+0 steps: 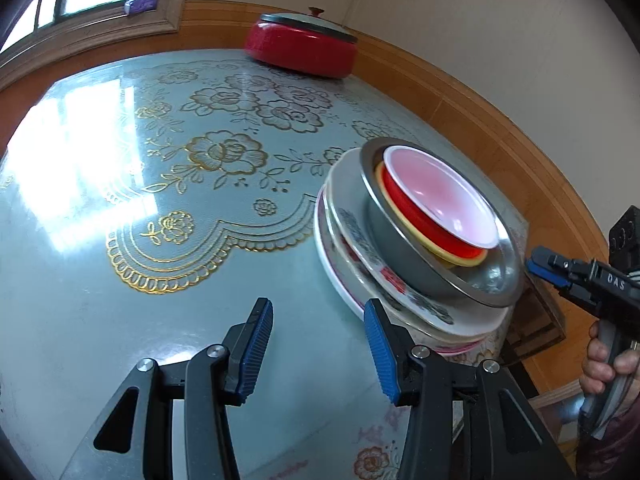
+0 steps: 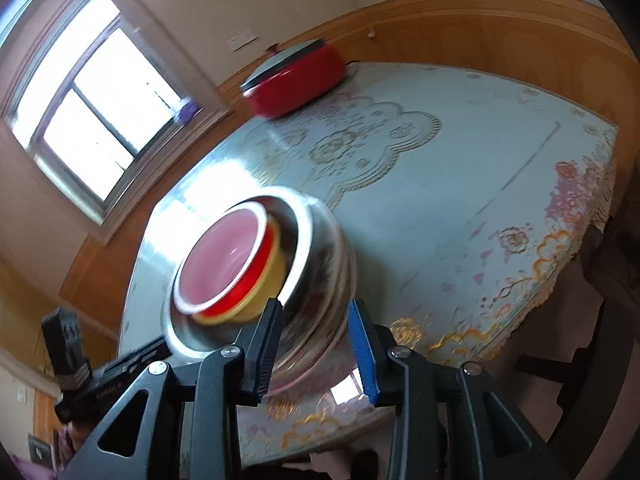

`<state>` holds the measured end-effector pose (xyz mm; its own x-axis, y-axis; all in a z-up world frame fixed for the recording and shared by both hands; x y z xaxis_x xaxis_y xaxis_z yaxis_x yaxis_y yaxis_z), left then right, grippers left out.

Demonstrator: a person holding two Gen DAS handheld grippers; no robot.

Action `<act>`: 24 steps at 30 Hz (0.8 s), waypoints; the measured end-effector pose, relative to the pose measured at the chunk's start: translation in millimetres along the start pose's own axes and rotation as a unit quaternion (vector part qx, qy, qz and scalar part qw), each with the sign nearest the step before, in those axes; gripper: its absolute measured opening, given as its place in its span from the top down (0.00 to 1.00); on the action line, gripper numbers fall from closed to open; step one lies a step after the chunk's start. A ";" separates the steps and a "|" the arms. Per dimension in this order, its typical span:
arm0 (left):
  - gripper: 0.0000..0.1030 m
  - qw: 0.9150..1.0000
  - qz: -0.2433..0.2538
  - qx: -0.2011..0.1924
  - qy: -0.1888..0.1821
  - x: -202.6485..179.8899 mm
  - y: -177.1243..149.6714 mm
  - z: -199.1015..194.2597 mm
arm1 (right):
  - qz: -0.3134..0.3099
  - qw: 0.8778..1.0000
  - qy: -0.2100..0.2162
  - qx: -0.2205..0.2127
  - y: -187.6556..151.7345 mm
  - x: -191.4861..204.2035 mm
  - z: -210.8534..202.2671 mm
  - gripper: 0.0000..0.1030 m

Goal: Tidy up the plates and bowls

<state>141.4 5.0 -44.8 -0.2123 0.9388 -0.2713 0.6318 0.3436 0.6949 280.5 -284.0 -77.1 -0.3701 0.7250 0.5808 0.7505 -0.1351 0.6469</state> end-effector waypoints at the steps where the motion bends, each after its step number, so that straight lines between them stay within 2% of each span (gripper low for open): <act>1: 0.54 1.000 -0.006 0.000 0.004 2.8 1.1 0.6 | 0.027 1.000 -0.003 -0.006 9.3 -10.9 6.8 0.65; 5: 0.54 1.000 0.004 -0.008 0.014 1.2 5.3 1.8 | 0.078 0.997 0.005 0.009 37.4 -31.2 46.1 0.65; 8: 0.54 1.000 0.015 -0.011 0.018 -2.7 7.8 3.2 | 0.075 0.997 -0.010 0.032 46.4 -32.1 75.9 0.65; 11: 0.54 0.999 0.025 -0.014 0.022 -6.1 10.1 4.2 | 0.083 0.995 0.001 0.047 49.6 -34.8 93.3 0.66; 24: 0.54 0.999 0.027 -0.012 0.029 -5.1 11.4 10.5 | 0.065 0.996 0.028 0.062 49.6 -32.2 96.9 0.70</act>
<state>157.5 3.8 -42.5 -0.2226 0.9554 -0.1941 0.6248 0.2927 0.7239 382.7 -248.6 -111.6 -0.2932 0.6675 0.6845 0.8542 -0.1386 0.5011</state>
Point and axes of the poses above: each gripper's, at about its wrist camera, not at the fingertips, and z roughly the way its jaws point, x to its left, y to its top, the point moved 1 cm from there along z, roughly the way its jaws point, and after that the axes turned 7 degrees about -x, right-handed, at the moved point
